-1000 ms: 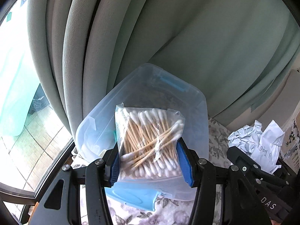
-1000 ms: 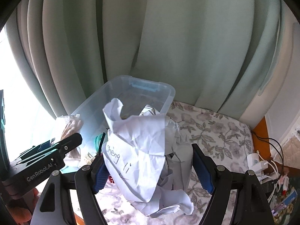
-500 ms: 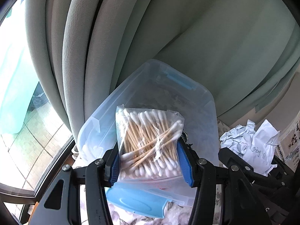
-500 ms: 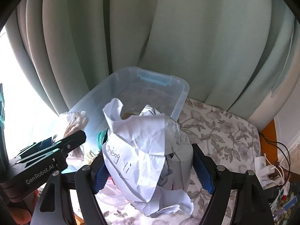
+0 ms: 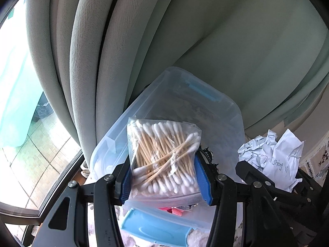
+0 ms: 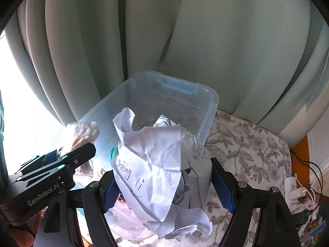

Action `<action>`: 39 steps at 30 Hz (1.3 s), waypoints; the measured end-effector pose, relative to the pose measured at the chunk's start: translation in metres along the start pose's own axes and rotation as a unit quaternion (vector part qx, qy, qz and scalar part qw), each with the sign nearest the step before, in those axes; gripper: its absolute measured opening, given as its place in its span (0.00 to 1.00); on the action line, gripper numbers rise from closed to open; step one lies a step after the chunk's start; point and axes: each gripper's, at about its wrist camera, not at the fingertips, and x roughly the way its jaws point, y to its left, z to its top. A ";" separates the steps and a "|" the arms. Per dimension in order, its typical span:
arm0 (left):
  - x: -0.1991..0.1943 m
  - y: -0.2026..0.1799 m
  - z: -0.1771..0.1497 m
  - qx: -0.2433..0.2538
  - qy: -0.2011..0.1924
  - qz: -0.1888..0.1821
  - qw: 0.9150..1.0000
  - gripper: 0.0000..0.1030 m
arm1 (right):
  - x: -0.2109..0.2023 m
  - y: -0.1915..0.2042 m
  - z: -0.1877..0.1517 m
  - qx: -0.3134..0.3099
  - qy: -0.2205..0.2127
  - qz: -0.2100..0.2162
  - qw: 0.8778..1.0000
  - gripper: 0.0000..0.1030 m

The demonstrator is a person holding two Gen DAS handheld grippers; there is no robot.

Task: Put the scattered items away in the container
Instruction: 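Carry the cotton swab bag and crumpled paper over the clear box with both grippers, then open both grippers to drop the swab bag and paper into the box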

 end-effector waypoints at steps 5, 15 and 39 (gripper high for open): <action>0.003 -0.003 0.005 0.001 0.001 0.001 1.000 0.54 | 0.001 -0.002 0.010 0.003 -0.006 -0.001 1.000 0.79; 0.009 -0.007 0.005 0.005 0.010 0.000 1.000 0.53 | -0.001 -0.002 0.024 0.004 -0.019 0.002 1.000 0.80; -0.007 -0.013 -0.002 0.006 0.017 0.006 1.000 0.67 | -0.013 -0.002 0.024 0.000 -0.024 0.010 1.000 0.83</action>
